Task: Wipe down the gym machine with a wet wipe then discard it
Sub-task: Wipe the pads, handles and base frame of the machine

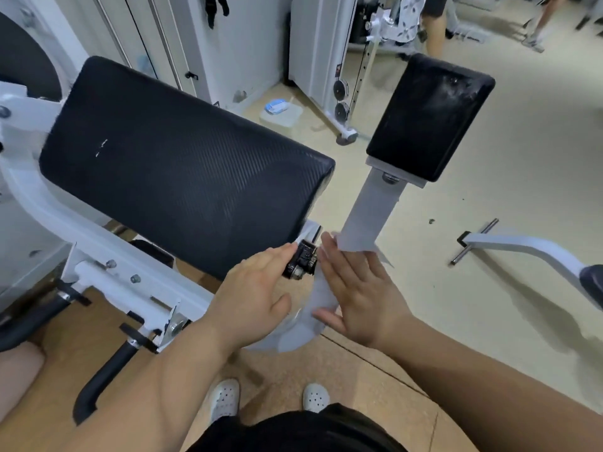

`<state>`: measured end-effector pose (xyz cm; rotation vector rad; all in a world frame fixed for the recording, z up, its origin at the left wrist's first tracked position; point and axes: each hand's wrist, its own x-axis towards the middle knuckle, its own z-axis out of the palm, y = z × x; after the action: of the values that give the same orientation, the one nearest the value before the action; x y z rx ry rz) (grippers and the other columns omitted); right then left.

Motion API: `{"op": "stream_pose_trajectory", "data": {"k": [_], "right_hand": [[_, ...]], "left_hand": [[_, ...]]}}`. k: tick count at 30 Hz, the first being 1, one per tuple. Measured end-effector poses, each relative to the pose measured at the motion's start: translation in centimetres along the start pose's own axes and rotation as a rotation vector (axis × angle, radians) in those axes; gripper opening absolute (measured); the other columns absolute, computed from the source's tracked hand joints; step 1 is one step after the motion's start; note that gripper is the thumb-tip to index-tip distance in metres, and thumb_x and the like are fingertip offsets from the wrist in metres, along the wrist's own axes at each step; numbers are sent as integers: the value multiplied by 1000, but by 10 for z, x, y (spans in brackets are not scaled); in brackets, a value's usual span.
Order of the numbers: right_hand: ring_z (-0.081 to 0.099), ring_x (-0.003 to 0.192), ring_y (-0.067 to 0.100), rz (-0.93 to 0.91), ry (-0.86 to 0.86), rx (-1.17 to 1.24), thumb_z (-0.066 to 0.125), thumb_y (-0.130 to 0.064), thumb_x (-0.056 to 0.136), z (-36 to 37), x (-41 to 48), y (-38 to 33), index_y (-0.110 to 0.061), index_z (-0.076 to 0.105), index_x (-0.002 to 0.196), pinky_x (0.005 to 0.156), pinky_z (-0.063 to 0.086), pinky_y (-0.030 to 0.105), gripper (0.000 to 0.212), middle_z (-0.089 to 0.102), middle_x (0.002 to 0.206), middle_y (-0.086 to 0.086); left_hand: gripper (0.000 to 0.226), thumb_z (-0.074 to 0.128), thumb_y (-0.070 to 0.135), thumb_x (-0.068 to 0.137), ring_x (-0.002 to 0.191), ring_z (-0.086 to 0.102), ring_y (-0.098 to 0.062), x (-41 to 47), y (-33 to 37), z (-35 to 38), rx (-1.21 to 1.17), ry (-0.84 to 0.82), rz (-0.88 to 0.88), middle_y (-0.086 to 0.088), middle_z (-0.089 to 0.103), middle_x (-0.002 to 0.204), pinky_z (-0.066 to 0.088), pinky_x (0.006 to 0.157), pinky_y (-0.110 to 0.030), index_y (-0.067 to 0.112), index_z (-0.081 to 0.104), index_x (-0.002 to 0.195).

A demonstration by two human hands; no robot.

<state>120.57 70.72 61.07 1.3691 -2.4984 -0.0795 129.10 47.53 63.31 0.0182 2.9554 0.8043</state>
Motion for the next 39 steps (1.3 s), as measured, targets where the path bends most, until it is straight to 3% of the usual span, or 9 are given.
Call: {"op": "stream_pose_trajectory", "data": {"k": [6,10,13,20,25,29,33,36,39], "right_hand": [[51,123,28,-37,-164,-106,41,-66,102,-11,-9,-8,-8,23,162,108,31,39,85,47,157,9],[40,133,34,163,-167,-265,38,-67,102,-57,31,23,-5,20,162,115,30,50,88,16,170,15],[26,150,35,283,-219,-316,34,-69,100,-74,50,24,-5,20,162,125,17,52,90,10,171,16],[47,136,35,-44,-406,-298,30,-68,103,-68,34,2,-3,50,148,123,22,51,82,55,146,16],[41,140,40,91,-355,-415,31,-71,99,-86,81,45,0,65,114,126,17,55,80,60,117,17],[28,150,39,156,-422,-321,22,-74,100,-63,63,18,2,64,123,118,31,61,90,58,136,20],[20,156,33,-31,-511,-173,18,-73,101,-48,40,10,-4,56,141,106,44,61,88,39,161,15],[22,154,36,18,-480,-214,11,-77,99,-65,66,38,-6,65,129,105,44,63,94,38,161,16],[35,144,39,24,-290,-273,27,-70,102,-79,83,59,-7,73,105,106,44,60,78,49,143,19]], "left_hand": [[81,44,43,87,150,30,-16,13,-24,-24,87,-127,218,9,25,166,34,117,-46,28,17,161],[84,52,41,94,154,18,-16,22,-36,-30,123,-221,333,9,9,170,29,120,-46,27,6,163],[87,55,41,94,155,17,-16,23,-38,-31,78,-248,364,8,7,171,29,120,-47,27,3,163],[86,55,40,95,153,19,-15,23,-42,-31,6,-216,385,12,7,170,29,120,-45,32,4,163],[86,56,38,94,152,22,-15,19,-41,-24,-52,-198,355,14,6,170,31,119,-42,33,4,162],[85,55,39,96,151,23,-16,18,-39,-25,-45,-192,342,14,6,170,32,119,-42,34,3,162],[85,55,40,95,152,23,-16,17,-37,-23,-67,-197,327,13,7,170,31,120,-42,33,3,162],[85,57,36,96,153,21,-14,16,-35,-19,-104,-195,309,12,8,170,29,121,-40,31,4,162],[83,58,35,96,152,22,-13,15,-33,-15,-158,-180,284,13,9,169,30,121,-39,32,7,162]]}}
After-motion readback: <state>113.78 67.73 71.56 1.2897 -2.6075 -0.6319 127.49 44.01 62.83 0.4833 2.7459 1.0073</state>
